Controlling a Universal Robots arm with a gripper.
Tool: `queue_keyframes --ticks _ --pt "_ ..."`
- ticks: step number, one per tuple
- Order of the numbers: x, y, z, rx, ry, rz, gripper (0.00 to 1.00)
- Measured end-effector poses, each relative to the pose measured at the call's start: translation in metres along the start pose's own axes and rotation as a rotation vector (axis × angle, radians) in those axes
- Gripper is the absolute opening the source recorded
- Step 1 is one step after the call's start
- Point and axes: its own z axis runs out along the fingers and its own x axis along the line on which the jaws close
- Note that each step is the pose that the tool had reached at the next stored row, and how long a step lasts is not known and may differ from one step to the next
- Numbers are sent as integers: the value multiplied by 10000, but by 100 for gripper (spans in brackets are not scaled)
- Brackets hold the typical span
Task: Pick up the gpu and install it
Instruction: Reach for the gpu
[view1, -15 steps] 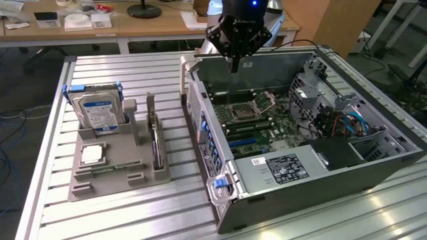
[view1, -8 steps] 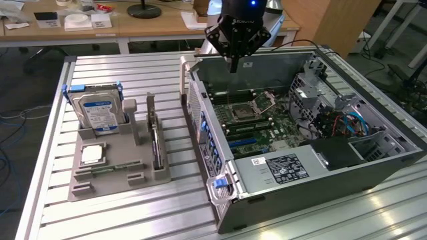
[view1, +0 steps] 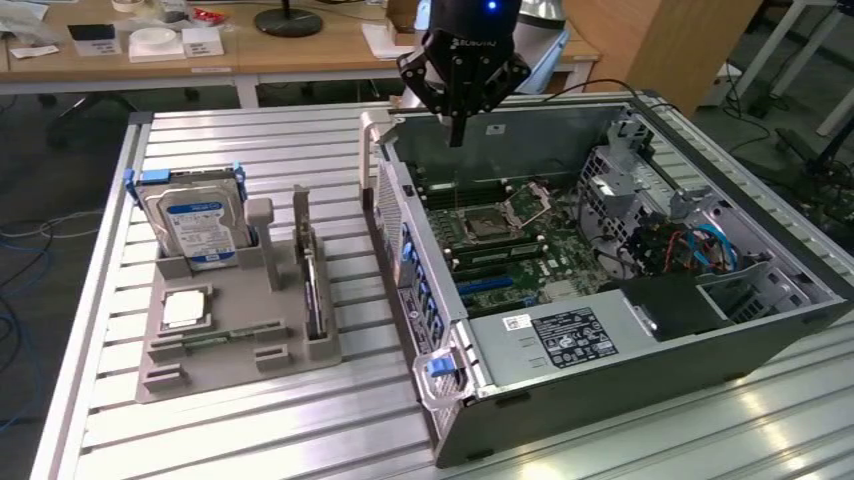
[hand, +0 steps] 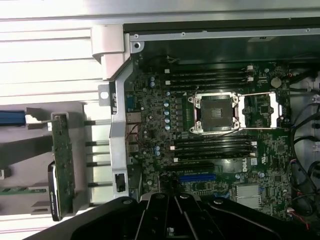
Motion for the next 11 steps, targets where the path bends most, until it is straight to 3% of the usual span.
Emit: queue_keyframes --ticks 11 --pt "111 -8 -3 0 0 1 11"
